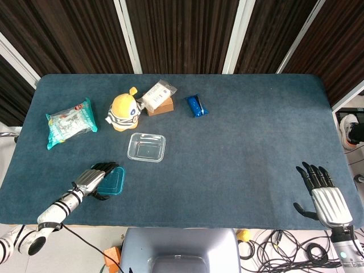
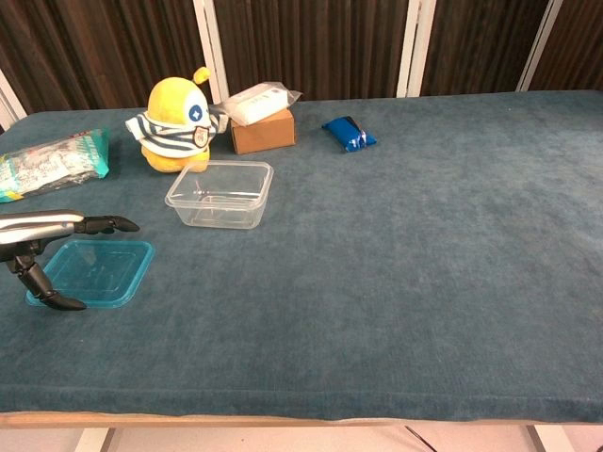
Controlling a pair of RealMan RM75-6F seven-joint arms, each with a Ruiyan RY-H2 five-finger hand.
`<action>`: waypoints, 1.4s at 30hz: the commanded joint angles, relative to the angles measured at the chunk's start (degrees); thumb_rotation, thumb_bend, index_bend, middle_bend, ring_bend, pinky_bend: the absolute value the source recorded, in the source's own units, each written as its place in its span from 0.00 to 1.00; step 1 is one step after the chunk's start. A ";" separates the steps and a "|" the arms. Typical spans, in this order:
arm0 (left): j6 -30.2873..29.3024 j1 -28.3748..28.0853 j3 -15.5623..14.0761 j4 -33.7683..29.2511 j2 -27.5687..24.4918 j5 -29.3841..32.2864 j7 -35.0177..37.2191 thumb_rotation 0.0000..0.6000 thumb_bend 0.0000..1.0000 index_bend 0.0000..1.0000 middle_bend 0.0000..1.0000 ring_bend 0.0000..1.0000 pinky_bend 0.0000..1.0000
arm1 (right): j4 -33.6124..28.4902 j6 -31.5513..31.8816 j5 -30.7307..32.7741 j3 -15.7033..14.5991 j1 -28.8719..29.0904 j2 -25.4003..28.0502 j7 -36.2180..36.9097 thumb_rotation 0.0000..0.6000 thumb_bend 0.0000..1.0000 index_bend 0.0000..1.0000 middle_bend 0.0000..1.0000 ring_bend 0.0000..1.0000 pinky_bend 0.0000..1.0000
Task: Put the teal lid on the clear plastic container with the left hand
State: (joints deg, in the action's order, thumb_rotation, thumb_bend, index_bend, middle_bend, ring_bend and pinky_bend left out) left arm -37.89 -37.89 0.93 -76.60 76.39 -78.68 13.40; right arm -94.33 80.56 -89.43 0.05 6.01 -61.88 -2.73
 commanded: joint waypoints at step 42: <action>-15.80 3.77 2.88 -1.43 0.95 2.99 -14.02 1.00 0.25 0.52 0.89 0.82 0.77 | -0.73 0.27 -0.78 -0.51 -0.15 0.73 0.75 1.00 0.15 0.00 0.00 0.00 0.00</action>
State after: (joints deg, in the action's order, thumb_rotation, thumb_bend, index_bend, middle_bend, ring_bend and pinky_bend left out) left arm -52.05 -34.34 2.49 -75.44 79.26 -75.73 -0.56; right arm -95.05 80.81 -90.20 -0.47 5.87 -61.15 -1.98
